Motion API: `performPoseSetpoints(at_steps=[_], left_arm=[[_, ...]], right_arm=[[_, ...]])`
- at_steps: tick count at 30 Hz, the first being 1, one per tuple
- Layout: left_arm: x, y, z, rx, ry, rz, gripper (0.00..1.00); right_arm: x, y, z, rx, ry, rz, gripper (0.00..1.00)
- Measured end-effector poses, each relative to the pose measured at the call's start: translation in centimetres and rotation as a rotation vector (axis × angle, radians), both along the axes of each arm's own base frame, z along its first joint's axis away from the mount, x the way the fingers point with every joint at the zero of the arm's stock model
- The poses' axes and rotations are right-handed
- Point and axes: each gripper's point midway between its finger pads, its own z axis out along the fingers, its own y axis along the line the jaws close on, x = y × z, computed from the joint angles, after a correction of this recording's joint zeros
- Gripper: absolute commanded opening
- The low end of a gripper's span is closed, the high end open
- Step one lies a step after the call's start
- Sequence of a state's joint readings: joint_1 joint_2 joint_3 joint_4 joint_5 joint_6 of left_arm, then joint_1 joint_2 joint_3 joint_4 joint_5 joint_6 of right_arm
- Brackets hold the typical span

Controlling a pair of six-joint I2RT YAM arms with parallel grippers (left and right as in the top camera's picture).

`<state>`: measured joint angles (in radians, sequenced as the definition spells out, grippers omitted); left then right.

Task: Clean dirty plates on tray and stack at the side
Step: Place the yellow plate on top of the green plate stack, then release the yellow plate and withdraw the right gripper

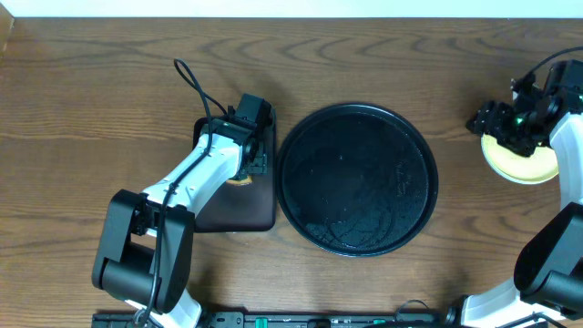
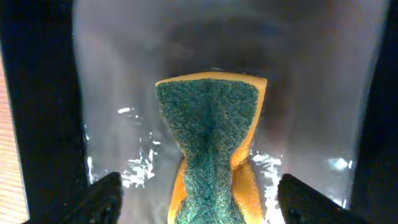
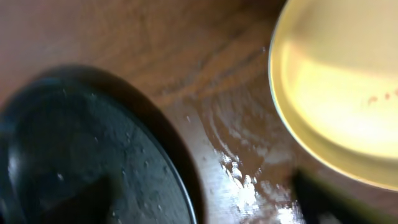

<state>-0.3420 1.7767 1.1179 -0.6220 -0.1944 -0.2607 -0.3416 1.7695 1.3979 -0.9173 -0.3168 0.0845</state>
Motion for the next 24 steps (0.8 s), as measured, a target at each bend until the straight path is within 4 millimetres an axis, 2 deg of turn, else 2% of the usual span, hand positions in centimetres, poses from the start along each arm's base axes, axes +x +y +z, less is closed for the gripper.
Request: performPoseSetpoints(at_steps=[5, 24], left_arm=[[0.0, 0.0, 0.0, 0.000, 0.000, -0.003, 0.84], [0.0, 0.0, 0.0, 0.001, 0.000, -0.003, 0.85]], right_arm=[[-1.6, 0.6, -0.4, 0.025, 0.071, 0.002, 0.99], [-1.7, 0.6, -0.5, 0.027, 0.075, 0.002, 0.99]])
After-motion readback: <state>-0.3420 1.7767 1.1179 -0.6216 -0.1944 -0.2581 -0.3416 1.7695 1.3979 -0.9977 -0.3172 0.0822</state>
